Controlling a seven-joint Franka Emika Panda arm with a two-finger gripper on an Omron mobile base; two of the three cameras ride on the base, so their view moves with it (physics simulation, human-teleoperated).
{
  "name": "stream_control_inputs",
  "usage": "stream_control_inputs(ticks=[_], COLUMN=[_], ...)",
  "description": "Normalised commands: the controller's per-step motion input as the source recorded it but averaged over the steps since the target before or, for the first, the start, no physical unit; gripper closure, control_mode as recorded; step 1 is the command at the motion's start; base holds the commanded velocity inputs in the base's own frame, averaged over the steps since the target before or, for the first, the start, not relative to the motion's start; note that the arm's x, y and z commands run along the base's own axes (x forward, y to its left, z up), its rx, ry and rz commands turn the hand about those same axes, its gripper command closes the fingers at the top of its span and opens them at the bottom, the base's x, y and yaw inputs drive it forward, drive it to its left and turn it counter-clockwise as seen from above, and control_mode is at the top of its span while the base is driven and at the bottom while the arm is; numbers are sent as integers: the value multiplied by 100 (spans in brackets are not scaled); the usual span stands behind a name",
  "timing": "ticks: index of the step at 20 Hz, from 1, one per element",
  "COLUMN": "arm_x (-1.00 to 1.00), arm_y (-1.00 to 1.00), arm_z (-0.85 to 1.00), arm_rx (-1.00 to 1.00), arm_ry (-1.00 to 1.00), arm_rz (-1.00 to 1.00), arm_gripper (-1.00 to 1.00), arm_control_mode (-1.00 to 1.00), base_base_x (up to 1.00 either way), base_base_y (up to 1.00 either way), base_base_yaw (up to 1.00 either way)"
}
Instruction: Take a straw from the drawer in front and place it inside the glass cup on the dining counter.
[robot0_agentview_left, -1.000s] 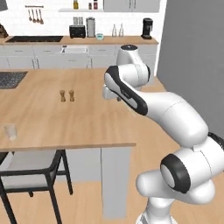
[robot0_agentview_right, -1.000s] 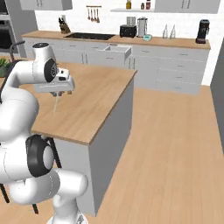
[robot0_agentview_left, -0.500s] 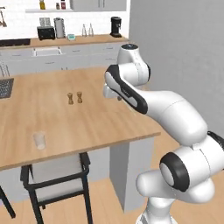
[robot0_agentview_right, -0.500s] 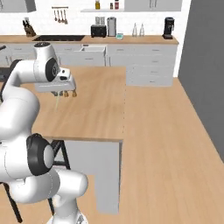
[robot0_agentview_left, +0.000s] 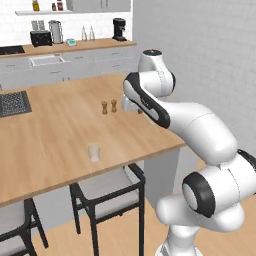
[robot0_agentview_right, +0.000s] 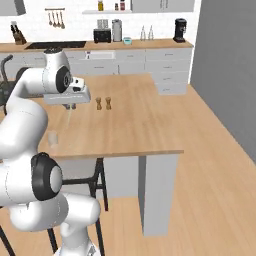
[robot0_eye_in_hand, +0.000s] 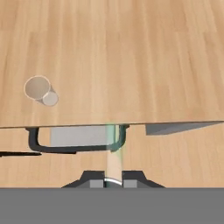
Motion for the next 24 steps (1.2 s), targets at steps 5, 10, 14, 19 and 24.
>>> stream_control_inputs(ticks=[5, 10, 14, 19, 24], arm_x=[0, 0, 0, 0, -7], arm_y=[0, 0, 0, 0, 0], arm_z=[0, 0, 0, 0, 20], arm_rx=[0, 0, 0, 0, 13], arm_ry=[0, 0, 0, 0, 0], arm_rz=[0, 0, 0, 0, 3], arm_gripper=[100, 100, 100, 100, 100], arm_control_mode=[100, 100, 100, 100, -100], base_base_x=[14, 40, 84, 95, 15], base_base_y=[45, 13, 18, 31, 10], base_base_yaw=[25, 38, 10, 0, 0])
